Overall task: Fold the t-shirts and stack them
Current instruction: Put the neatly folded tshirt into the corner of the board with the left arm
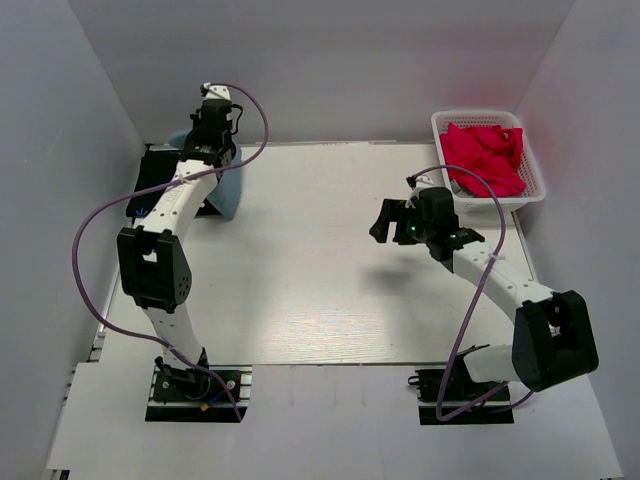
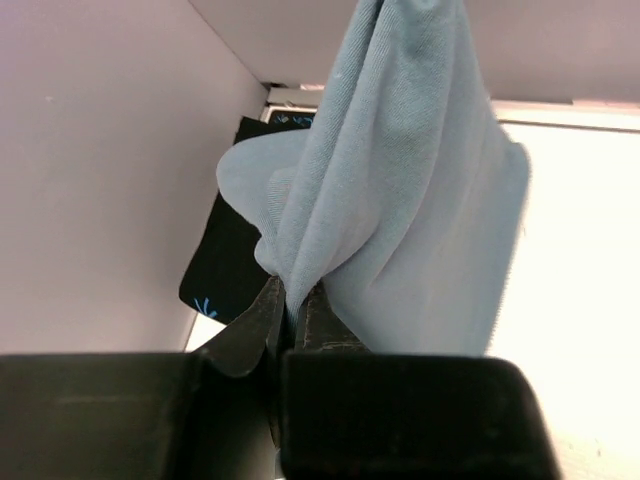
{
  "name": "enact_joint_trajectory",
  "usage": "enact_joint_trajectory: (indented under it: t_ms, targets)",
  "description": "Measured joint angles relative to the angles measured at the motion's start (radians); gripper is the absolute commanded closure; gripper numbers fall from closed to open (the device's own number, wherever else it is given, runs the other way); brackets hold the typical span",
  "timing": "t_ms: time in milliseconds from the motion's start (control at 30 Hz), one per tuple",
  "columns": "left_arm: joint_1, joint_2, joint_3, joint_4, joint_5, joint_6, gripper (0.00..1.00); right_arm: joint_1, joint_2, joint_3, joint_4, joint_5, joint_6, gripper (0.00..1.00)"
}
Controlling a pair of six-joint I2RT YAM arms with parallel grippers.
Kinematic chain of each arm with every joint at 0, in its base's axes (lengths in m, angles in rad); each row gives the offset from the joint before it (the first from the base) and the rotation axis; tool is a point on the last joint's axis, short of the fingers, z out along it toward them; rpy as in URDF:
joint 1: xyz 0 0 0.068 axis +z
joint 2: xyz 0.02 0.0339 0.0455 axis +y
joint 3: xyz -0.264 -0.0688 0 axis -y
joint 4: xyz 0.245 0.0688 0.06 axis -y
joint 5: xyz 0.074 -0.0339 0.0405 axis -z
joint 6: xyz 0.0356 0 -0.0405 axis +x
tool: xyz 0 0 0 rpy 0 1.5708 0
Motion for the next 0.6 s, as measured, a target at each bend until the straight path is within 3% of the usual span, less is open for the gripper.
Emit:
enact_joint_trajectory:
  t_ms: [600]
  targets:
    - [0.082,0.000,0.055,-0.011,0.111,0.071,1.00,0.000,0.024,0.026,0.017,-0.058,0.032,0.10]
